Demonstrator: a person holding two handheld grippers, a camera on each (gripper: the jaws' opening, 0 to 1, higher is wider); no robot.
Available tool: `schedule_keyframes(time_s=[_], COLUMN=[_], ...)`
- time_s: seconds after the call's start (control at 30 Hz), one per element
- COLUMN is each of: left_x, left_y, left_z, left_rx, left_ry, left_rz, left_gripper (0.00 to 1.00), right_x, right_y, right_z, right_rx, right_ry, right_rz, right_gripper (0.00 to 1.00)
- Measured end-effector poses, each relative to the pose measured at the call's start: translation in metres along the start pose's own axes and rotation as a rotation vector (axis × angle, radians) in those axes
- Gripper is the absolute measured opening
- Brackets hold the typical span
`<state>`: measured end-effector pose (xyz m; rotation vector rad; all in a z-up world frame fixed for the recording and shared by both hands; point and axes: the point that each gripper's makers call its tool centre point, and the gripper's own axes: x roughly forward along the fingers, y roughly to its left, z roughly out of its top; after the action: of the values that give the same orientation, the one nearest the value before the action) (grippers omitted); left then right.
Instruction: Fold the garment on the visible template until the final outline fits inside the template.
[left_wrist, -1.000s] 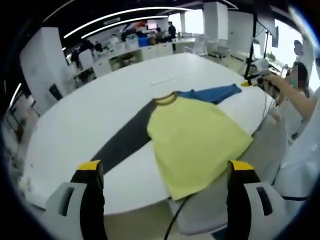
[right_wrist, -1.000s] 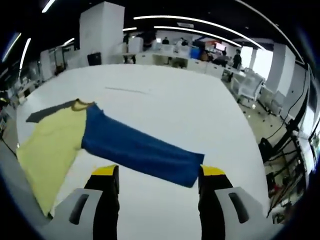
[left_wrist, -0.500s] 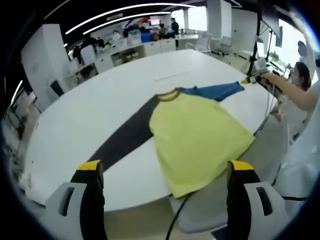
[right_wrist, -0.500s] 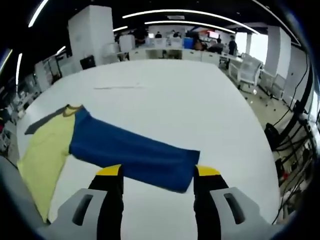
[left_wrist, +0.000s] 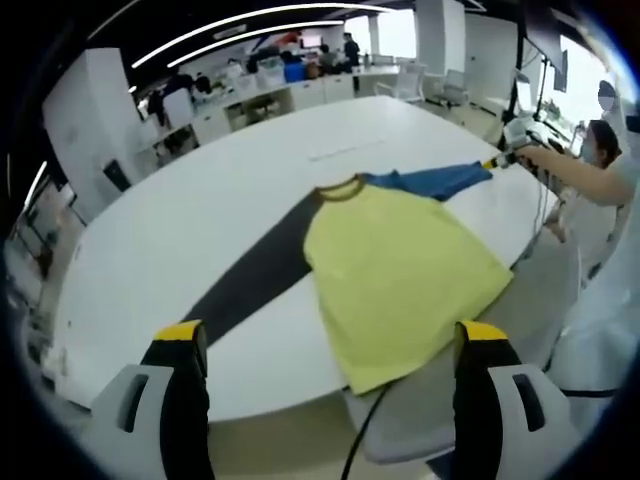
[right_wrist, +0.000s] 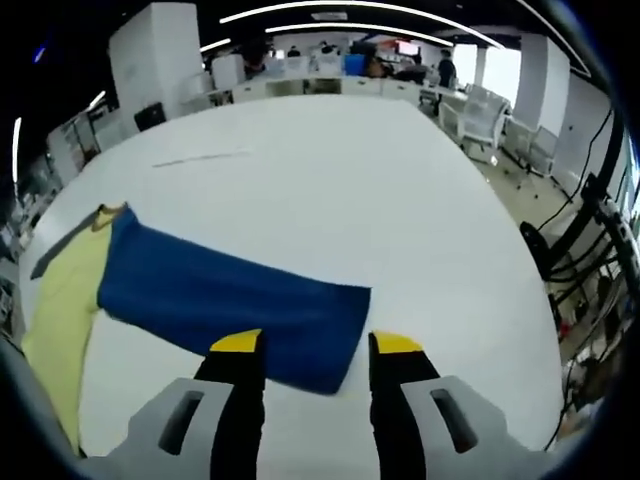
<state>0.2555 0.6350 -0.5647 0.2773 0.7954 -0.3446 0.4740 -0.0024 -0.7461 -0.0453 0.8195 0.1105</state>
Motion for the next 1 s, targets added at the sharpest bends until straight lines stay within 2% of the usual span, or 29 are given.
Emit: schedule_keyframes(time_s=[0.2,0.27,0.53,0.6,0.67,0.73,1.0], left_x=[0.002,0.001,0.0,0.0,0.0,0.0,0.001], left_y=[-0.003,-0.004,-0.002,-0.003,-0.002,-0.003,-0.004], left_z=[-0.002,-0.003,-0.005,-0.006,-0.006,-0.006,-0.008], left_rx=[-0.001,-0.004,-0.014,-0.015,-0.017,-0.017,-0.02], left_ry=[0.015,0.018,0.03,0.031,0.032,0.033,0.039], left_rz=[-0.002,-0.004,0.011,0.011,0.012,0.013,0.01], left_gripper=[1.0,1.0,1.0,1.0,1.0,1.0,1.0], right_x=[0.011,0.016,0.022,0.022,0.021,0.021,0.022], right_y=[-0.013,-0.015,-0.024,-0.022,-0.025,-0.025,-0.026], right_z=[-0.007,-0.009,-0.006,-0.006,-0.009,-0.009,-0.009], right_rx=[0.023,0.072,0.108,0.09,0.005,0.032,0.021], right_ry=[0.024,0.029,0.009,0.012,0.031,0.027,0.026], right_rz=[-0.034,-0.024,-0.046,-0.04,-0.055,-0.053,-0.052], right_gripper=[0.38,0.36,0.31,0.32,0.3,0.29,0.29])
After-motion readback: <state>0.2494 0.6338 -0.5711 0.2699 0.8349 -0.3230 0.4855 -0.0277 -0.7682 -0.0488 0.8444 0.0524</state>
